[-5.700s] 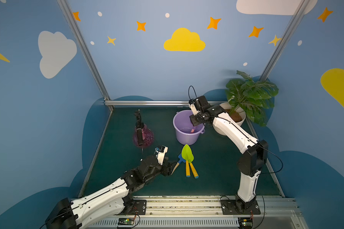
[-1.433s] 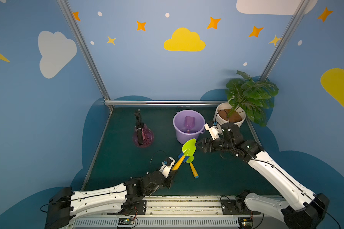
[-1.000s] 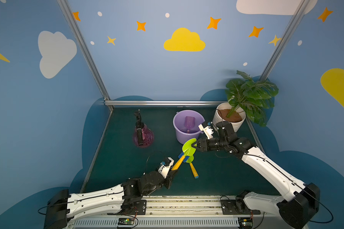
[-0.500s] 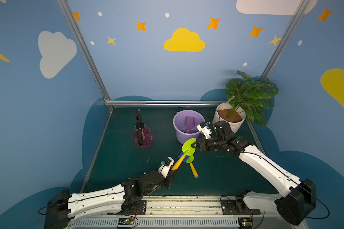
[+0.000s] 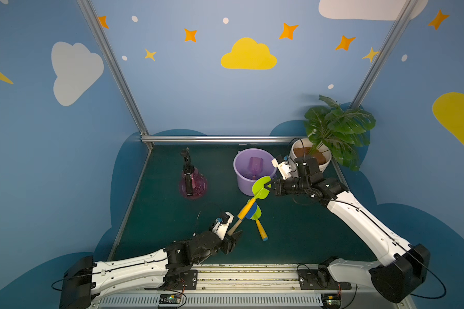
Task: Organize the gardening tools
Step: Pick up the gardening tool from the center of the board, then place the gardening tool in the container.
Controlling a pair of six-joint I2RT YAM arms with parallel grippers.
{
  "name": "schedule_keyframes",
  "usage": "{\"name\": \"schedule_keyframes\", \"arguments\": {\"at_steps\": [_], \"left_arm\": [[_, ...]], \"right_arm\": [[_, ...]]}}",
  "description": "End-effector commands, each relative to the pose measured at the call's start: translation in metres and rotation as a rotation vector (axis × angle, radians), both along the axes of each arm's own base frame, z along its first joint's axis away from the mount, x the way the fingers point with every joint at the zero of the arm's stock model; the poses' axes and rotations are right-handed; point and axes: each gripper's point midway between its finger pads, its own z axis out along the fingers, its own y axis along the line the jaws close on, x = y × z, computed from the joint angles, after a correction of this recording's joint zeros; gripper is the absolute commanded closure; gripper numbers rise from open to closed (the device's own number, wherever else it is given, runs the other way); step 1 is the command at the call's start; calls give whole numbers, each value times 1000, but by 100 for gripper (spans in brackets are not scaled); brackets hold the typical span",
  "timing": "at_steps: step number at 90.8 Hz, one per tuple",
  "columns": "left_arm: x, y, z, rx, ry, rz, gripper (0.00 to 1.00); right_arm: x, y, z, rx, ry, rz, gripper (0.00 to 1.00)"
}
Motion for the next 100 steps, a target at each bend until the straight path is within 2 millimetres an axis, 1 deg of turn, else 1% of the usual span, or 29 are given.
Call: {"name": "schedule_keyframes", "arguments": {"at_steps": [1, 12, 27, 36, 41, 55, 60, 72, 74, 86, 100], "left_arm": [[3, 6, 3, -23, -10, 29, 33], [3, 9, 0, -24, -3, 38, 33], [2, 12, -5, -19, 3, 44, 33], [3, 12, -6, -14, 5, 48, 33], [3, 13, -8, -12, 8, 50, 33], [3, 15, -13, 3, 16, 61, 33], [4, 16, -15, 10, 19, 65, 32], [5, 18, -19, 24, 27, 77, 32], [4, 18, -21, 29, 29, 77, 32], [5, 18, -25, 39, 38, 80, 32], [5, 18, -30, 58, 45, 86, 31]], "right_arm": [[18, -12, 26, -49, -140, -44, 100], [33, -24, 50, -76, -226, -92, 100], [60, -39, 82, -125, -327, -177, 100], [77, -44, 91, -173, -363, -214, 100], [89, -45, 92, -210, -380, -239, 100], [112, -39, 79, -313, -375, -240, 100], [116, -35, 77, -353, -387, -231, 100], [123, -20, 64, -436, -397, -186, 100], [125, -17, 59, -448, -390, -176, 100], [134, -6, 41, -489, -358, -142, 100], [142, 10, 9, -533, -293, -85, 100]]}}
